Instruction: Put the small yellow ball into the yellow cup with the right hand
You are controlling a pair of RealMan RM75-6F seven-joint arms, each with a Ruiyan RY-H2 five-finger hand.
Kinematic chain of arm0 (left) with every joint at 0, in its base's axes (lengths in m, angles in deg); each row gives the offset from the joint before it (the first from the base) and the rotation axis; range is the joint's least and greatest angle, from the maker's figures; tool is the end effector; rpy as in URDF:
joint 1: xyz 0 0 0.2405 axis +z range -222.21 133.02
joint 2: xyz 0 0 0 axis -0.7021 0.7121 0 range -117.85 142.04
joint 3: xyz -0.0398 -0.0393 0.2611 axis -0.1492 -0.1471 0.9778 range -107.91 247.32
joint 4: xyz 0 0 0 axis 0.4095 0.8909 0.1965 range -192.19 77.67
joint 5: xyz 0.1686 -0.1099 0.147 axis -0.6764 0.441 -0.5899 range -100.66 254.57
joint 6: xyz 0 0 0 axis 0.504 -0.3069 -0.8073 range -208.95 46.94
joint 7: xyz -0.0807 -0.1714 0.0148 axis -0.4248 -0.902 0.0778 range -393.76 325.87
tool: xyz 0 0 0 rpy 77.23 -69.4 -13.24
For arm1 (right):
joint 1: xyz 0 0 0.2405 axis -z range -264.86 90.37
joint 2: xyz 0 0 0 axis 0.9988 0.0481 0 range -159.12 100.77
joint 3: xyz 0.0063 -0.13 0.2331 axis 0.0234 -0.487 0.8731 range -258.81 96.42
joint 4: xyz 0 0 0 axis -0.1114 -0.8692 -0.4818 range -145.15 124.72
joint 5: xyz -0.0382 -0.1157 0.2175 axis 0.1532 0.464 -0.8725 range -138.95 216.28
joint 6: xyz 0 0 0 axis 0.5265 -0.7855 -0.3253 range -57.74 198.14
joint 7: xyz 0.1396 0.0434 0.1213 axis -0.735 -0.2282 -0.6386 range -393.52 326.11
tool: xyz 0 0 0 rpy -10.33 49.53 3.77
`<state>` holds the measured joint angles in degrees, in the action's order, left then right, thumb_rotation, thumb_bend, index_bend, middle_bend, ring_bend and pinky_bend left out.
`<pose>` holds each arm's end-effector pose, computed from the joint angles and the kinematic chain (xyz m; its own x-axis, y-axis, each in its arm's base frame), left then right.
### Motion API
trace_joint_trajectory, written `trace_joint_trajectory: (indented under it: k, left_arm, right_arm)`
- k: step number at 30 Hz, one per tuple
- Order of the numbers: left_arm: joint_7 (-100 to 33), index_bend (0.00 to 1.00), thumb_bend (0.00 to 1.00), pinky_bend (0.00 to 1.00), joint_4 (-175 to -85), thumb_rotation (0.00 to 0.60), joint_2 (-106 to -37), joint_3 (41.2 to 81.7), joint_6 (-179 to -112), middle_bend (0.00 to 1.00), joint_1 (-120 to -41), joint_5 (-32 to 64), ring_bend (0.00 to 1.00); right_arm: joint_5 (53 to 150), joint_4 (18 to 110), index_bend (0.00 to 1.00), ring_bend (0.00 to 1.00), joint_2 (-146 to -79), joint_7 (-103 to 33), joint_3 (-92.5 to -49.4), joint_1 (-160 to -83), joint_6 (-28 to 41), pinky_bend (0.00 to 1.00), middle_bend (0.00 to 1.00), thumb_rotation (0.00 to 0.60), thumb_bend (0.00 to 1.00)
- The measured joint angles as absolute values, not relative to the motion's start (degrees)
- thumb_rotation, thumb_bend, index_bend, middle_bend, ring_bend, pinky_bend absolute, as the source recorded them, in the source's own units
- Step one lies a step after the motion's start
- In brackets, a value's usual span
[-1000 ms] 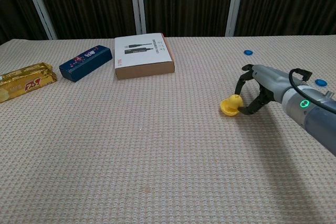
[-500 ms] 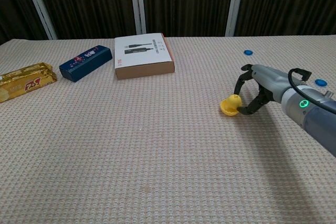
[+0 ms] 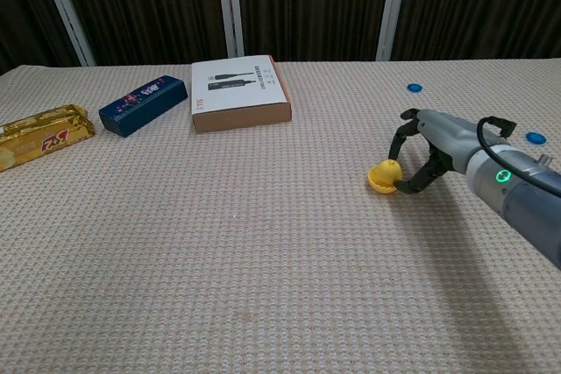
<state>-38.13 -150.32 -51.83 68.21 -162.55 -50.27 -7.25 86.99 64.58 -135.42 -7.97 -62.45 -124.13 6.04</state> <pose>-0.3425 0.2291 0.1147 0.3164 0.0821 0.9451 0.9478 0.0143 -0.3185 -0.1751 -0.3994 -0.1140 0.1892 -0.2393 0.9523 -0.9777 0.0437 0.2052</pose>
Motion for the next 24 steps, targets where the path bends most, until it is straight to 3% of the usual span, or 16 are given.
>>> trace_joint_trajectory:
  k: [14,21,24]
  left_arm:
    - [-38.12,0.00,0.03,0.15,-150.28,0.600,-51.88,68.18,-162.66,0.00,-50.27,-7.30,0.00]
    - [-38.14,0.00,0.03,0.15,-150.27,0.600,-51.87,68.19,-162.62,0.00,-50.30,-7.34,0.00]
    - [-38.18,0.00,0.03,0.15,-150.24,0.600,-51.89,68.19,-162.64,0.00,-50.30,-7.34,0.00]
  right_arm:
    - [88.30,64.21,0.44,0.00,-135.64,-9.10,-63.21,-123.85,6.16,0.00,0.00,0.600,0.23]
    - [89.02,64.33,0.33,0.00,-135.13,-9.22,-63.39,-123.70,5.94,0.00,0.00,0.600,0.01]
    - [89.23,64.61,0.25,0.00,-134.58,-9.32,-63.41,-123.55,5.88,0.00,0.00,0.600,0.00]
